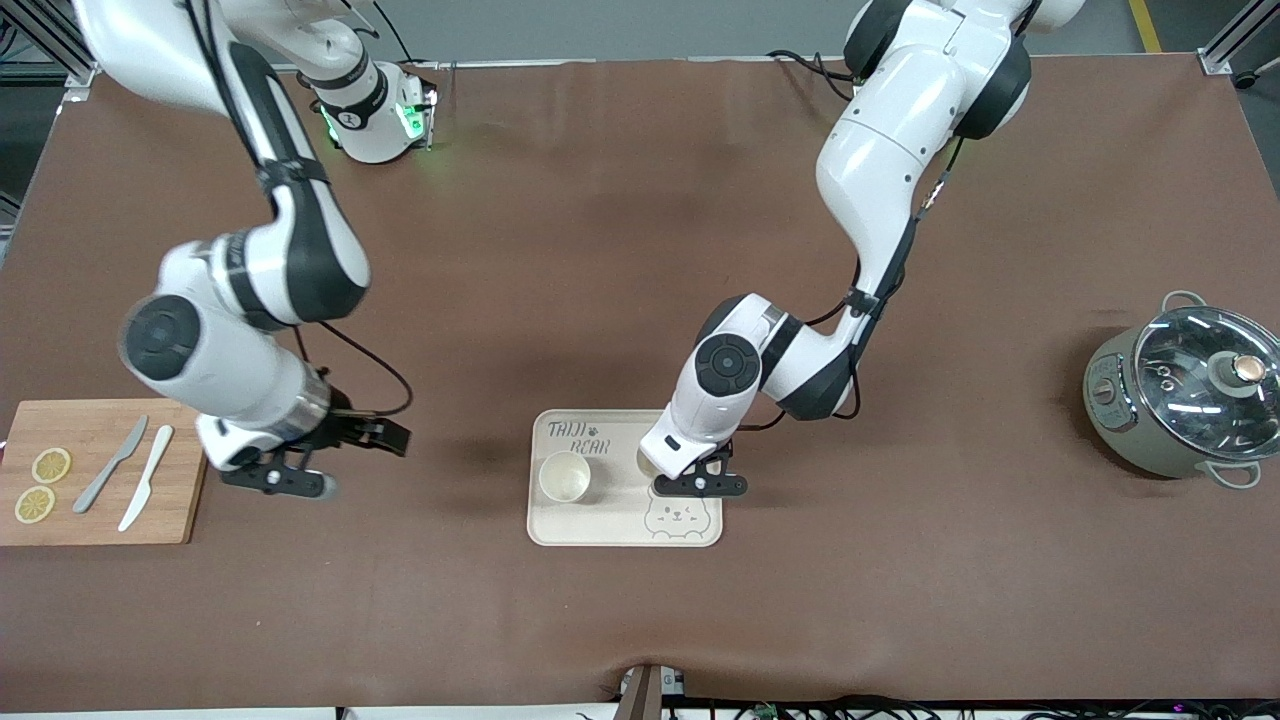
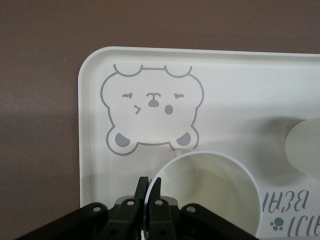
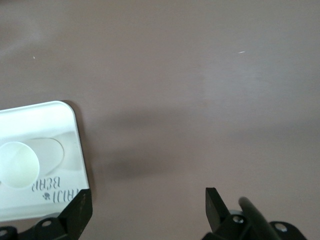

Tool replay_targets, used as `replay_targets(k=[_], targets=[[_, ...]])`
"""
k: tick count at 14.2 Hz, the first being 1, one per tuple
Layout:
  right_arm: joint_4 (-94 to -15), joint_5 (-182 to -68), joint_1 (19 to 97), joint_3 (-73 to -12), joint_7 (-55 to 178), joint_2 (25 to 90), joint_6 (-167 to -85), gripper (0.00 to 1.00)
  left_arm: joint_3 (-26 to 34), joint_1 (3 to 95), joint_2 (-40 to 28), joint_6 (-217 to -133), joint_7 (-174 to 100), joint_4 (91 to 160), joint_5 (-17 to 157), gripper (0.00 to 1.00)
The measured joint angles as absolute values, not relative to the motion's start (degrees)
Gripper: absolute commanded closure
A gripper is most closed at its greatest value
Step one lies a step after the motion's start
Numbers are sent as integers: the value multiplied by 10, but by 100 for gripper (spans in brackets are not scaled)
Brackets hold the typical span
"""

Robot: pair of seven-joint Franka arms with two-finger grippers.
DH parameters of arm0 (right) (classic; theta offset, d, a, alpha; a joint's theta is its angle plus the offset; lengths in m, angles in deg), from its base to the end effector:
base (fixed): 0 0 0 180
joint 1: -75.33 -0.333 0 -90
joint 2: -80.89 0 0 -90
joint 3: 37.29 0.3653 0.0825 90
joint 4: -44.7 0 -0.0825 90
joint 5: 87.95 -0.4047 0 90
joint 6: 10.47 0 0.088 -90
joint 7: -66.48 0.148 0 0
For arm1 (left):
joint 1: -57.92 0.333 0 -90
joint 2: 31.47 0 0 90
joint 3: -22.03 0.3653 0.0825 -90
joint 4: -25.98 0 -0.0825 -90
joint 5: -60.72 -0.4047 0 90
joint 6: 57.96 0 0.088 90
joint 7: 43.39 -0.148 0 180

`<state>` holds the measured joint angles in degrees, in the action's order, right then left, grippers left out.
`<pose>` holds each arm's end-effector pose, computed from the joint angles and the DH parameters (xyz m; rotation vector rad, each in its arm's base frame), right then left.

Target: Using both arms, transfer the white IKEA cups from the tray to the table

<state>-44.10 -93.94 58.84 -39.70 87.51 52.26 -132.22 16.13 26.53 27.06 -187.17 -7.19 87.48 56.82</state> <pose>0.7183 0.1932 0.3604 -3.0394 0.2545 -0.0779 0.7019 -0.4921 0.1925 3.0161 -0.0023 0.1748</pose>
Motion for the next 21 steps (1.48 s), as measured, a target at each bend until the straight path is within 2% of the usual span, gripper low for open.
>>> replay_targets(k=[5,9,11,13,19,21], targets=[[-391,-941,525,-396,944,436,-1378,0,162,265,265,-1856,-71,868,568,100],[-383,-941,496,-396,976,394,-1438,0,165,284,209,-1737,-85,864,568,100],[-375,-941,487,-396,992,375,-1459,0,164,296,163,-1712,-110,902,567,100],[-356,-941,480,-396,1005,357,-1462,0,164,314,92,-1717,-156,989,566,100],[-330,-941,461,-396,1027,329,-1463,0,164,367,-145,-1865,-216,1353,566,100],[-329,-939,460,-396,1027,326,-1464,25,164,377,-201,-1948,-226,1462,566,100]])
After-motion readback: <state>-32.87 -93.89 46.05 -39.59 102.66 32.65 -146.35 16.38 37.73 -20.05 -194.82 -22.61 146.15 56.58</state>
